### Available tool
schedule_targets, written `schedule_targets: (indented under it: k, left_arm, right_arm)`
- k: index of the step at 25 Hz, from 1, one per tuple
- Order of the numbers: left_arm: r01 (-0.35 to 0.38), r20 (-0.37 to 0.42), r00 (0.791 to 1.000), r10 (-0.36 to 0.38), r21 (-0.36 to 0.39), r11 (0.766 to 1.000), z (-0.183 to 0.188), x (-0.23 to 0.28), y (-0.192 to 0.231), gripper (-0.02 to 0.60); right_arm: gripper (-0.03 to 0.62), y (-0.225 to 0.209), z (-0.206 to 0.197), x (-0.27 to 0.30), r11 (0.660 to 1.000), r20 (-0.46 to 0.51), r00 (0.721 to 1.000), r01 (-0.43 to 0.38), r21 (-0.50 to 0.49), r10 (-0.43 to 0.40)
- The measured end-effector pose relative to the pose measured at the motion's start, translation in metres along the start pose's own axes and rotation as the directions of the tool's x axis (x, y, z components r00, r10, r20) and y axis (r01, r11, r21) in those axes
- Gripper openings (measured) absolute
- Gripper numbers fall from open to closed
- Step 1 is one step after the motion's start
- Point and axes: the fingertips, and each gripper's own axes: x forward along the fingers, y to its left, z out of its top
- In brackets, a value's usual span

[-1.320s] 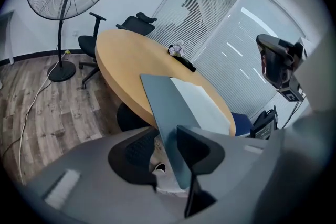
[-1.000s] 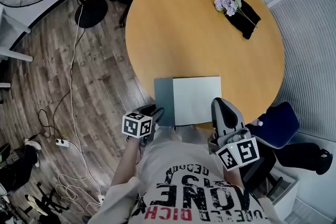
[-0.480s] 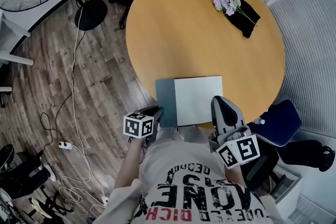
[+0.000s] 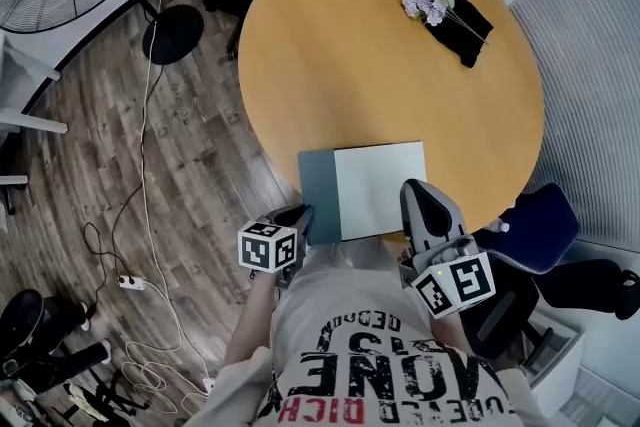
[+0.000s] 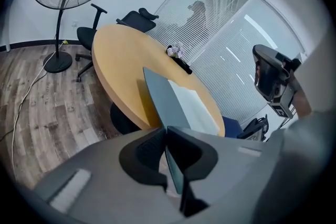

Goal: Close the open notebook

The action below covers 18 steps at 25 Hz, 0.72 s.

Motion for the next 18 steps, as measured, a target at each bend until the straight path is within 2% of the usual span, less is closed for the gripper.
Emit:
schedule_targets:
  k: [18]
  left_arm:
    - [0.014, 0.055, 0.998, -0.017, 0.058, 0.998, 0.023, -0.023, -0.037, 0.023]
  right_arm:
    - [0.012, -0.013, 0.004, -0.018, 1.0, 0.028, 1.0, 0.012, 0.0, -0.012]
